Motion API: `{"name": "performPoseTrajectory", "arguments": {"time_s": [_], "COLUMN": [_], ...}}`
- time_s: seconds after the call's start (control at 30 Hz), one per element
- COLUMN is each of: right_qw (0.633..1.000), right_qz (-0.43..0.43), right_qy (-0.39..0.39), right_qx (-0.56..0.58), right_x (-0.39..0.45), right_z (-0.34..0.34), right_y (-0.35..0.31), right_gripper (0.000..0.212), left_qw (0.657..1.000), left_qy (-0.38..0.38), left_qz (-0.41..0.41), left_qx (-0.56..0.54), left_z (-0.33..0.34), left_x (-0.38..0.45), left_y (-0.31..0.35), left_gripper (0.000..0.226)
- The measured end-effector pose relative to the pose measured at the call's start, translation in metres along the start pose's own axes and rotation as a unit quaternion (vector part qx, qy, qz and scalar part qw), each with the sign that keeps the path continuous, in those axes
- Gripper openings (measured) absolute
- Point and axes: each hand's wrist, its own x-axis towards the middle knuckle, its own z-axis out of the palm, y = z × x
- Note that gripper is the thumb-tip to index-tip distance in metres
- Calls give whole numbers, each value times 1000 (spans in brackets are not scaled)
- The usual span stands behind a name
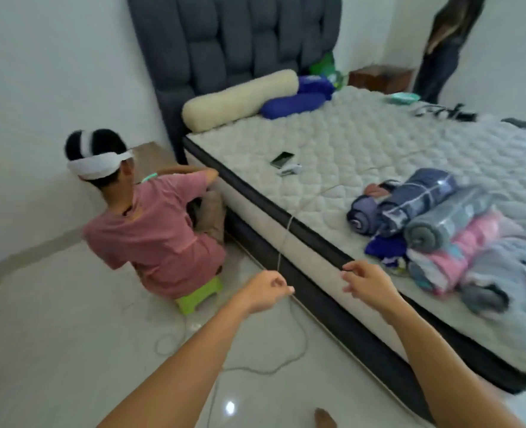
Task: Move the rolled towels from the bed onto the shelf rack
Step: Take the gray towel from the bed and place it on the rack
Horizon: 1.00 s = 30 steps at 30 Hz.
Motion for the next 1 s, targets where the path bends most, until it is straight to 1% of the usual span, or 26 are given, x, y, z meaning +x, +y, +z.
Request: {"name": "performPoseTrajectory", "arguments": {"time_s": [0.1, 0.2, 0.27, 0.37, 0.4, 0.47, 0.57, 0.63, 0.7, 0.77, 0.83, 0.93, 1.0], "right_qw": [993, 980, 974, 969, 967, 961, 953, 949, 951, 952, 952, 951, 954], "right_qz": [66, 117, 136, 161, 170, 185, 193, 186, 174, 176, 182, 192, 194], "right_qy": [70, 115, 136, 145, 150, 160, 174, 183, 182, 175, 176, 187, 188], "right_qx": [65, 109, 119, 116, 117, 127, 157, 176, 182, 180, 175, 155, 132], "right_x": [4, 16, 30, 51, 59, 78, 116, 148, 182, 218, 252, 302, 328], "right_z": [-61, -112, -146, -188, -202, -227, -260, -276, -289, -300, -310, -326, -337], "right_y": [54, 104, 132, 164, 170, 181, 183, 182, 176, 175, 168, 162, 159], "right_gripper": [10, 6, 5, 3, 6, 3, 15, 22, 29, 38, 43, 45, 45], "left_qw": [993, 984, 980, 978, 978, 970, 943, 916, 893, 876, 861, 846, 840], "left_qy": [-110, -171, -198, -195, -189, -180, -158, -142, -130, -125, -139, -172, -211], "left_qz": [8, 2, -21, -66, -80, -127, -189, -218, -243, -270, -295, -331, -355], "left_qx": [35, 39, 30, -13, -39, -100, -225, -305, -357, -379, -390, -381, -351], "left_z": [62, 112, 139, 174, 186, 204, 218, 221, 225, 228, 232, 237, 237], "left_x": [46, 91, 123, 167, 181, 206, 238, 263, 289, 315, 336, 361, 374], "left_y": [48, 92, 121, 155, 164, 184, 213, 228, 241, 250, 255, 256, 252], "left_gripper": [15, 18, 18, 20, 21, 28, 35, 51, 66, 73, 73, 83, 93]}}
